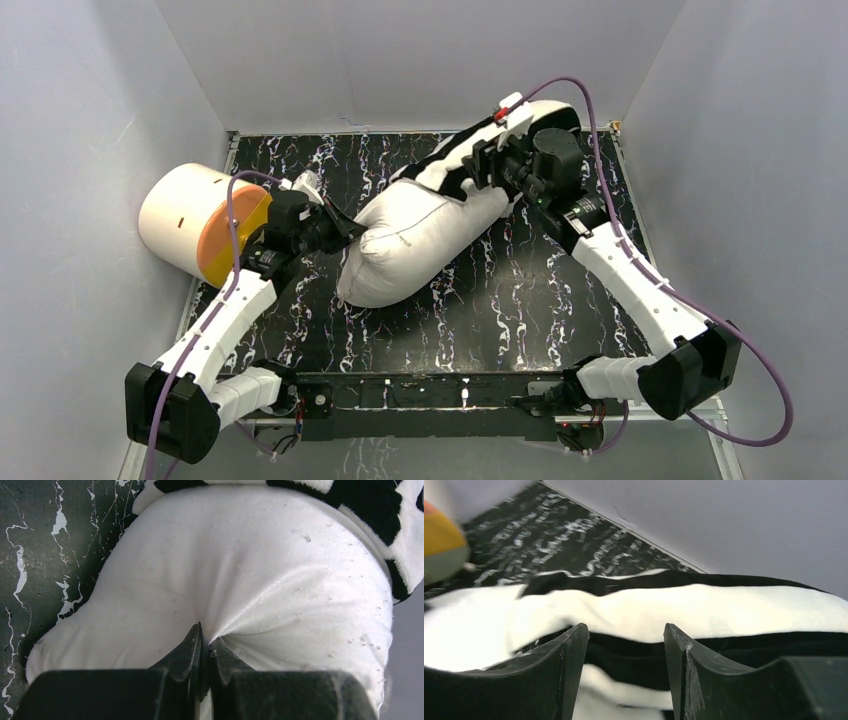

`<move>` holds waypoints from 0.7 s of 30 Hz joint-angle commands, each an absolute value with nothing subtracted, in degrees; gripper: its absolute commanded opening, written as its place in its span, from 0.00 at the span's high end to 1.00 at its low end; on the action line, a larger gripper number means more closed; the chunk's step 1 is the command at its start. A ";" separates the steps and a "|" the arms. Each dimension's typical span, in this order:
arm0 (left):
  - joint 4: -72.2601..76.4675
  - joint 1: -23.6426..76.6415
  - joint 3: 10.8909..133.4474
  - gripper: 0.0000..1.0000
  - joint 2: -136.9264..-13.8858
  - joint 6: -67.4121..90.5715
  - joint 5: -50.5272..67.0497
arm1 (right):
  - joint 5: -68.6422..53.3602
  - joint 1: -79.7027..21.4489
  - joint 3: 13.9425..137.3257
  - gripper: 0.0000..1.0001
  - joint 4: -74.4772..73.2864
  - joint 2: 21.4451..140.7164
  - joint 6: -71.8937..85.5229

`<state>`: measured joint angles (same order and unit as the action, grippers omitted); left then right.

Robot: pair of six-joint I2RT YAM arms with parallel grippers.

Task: Put the pillow into the pillowcase
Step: Stuff the pillow into the pillowcase.

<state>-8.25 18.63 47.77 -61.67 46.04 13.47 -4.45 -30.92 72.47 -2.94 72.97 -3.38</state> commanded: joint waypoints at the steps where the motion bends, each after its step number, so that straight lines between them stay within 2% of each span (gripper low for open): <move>1: -9.17 17.83 50.27 1.00 -62.23 44.27 12.21 | -1.44 -25.59 69.15 0.35 -3.49 73.47 -9.47; 7: -8.98 16.12 49.70 1.00 -64.13 43.75 13.72 | -6.71 -22.22 61.69 0.39 -3.09 68.18 -7.67; 10: -8.12 15.73 49.18 1.00 -64.07 44.64 14.67 | -8.01 -22.18 61.76 0.40 -4.93 67.77 -3.33; 13: -8.00 15.24 49.06 1.00 -64.65 44.80 14.91 | 2.12 -22.15 67.52 0.29 -15.36 67.96 9.15; 15: -8.54 14.83 49.15 1.00 -65.30 44.23 14.49 | 2.41 -22.18 69.20 0.25 -17.19 66.27 12.73; 19: -7.44 13.97 47.67 1.00 -65.89 44.44 14.27 | -5.02 -22.23 62.33 0.23 -12.41 59.25 3.93; 21: -6.89 13.44 47.23 1.00 -66.44 45.00 15.02 | -6.76 -22.21 58.38 0.31 -11.22 55.87 -2.16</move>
<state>-6.83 15.11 48.18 -65.12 44.86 16.40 -2.20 -22.11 63.37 -13.80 63.07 5.41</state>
